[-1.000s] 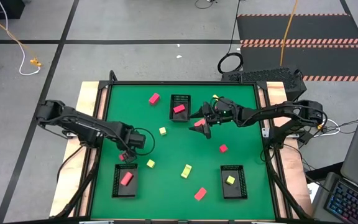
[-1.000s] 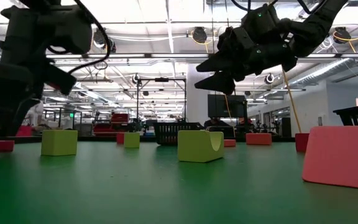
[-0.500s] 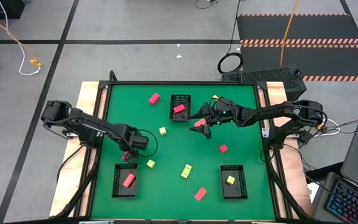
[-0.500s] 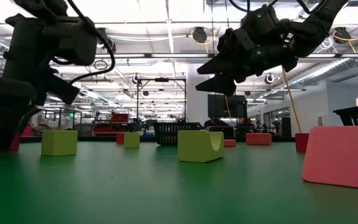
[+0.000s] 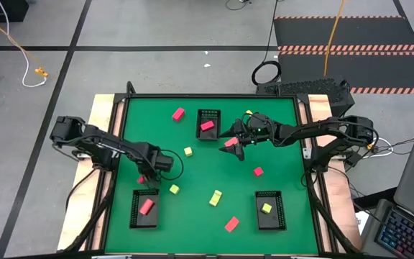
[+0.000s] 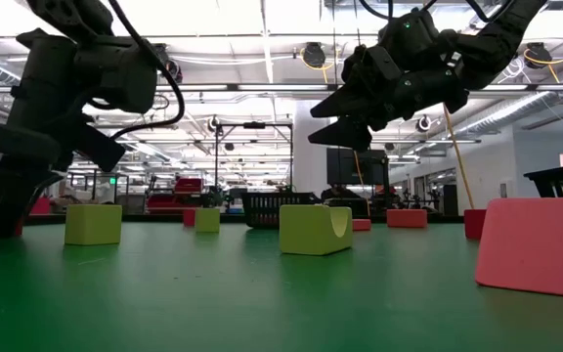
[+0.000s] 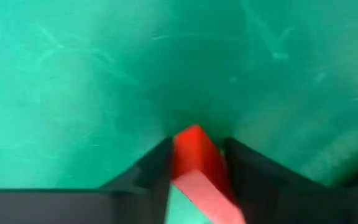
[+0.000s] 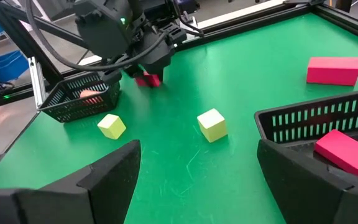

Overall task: Sort & place blocks by color
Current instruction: Put the red block into the top black bin

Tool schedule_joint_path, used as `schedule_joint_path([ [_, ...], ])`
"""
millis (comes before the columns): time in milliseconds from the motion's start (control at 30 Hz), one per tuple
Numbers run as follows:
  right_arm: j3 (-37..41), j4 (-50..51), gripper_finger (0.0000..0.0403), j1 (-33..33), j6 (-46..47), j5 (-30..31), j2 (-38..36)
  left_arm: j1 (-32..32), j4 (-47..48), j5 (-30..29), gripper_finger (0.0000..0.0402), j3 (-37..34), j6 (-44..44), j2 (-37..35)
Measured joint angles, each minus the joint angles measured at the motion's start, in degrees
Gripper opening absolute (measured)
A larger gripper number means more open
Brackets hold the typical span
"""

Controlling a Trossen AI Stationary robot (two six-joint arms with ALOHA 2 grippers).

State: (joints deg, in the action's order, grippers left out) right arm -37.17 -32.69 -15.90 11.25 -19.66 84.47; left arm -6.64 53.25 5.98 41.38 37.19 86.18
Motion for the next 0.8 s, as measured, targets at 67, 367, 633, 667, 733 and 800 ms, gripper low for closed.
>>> schedule_joint_path([
  [67, 0.0, -0.02, 0.0315, 0.0, 0.0, 0.02, 0.0, 1.13, 1.16, 0.01, 0.0071, 0.72, -1.44, 0.08],
  [367, 0.0, -0.72, 0.0315, 0.0, 0.0, 0.02, 0.0, 8.14, 2.87, -4.2, 0.0068, 10.26, -9.5, 0.04],
  [633, 0.0, -0.64, 0.0315, -0.28, -0.13, 0.0, -0.05, 16.97, -10.57, -18.83, 0.0061, 23.7, -24.22, -0.01],
  [667, 0.0, -0.1, 0.0315, -0.52, -0.07, 0.0, -0.47, 18.21, -13.68, -18.97, 0.0059, 24.86, -26.05, -0.01],
  [733, 0.0, 1.96, 0.0315, -1.04, -0.08, 0.0, -1.7, 20.3, -19.84, -19.08, 0.0059, 26.47, -29.16, -0.03],
  [800, 0.0, 6.3, 0.0315, -2.04, -0.75, 0.0, -3.87, 22.18, -25.85, -19.11, 0.0059, 26.87, -31.87, -0.05],
])
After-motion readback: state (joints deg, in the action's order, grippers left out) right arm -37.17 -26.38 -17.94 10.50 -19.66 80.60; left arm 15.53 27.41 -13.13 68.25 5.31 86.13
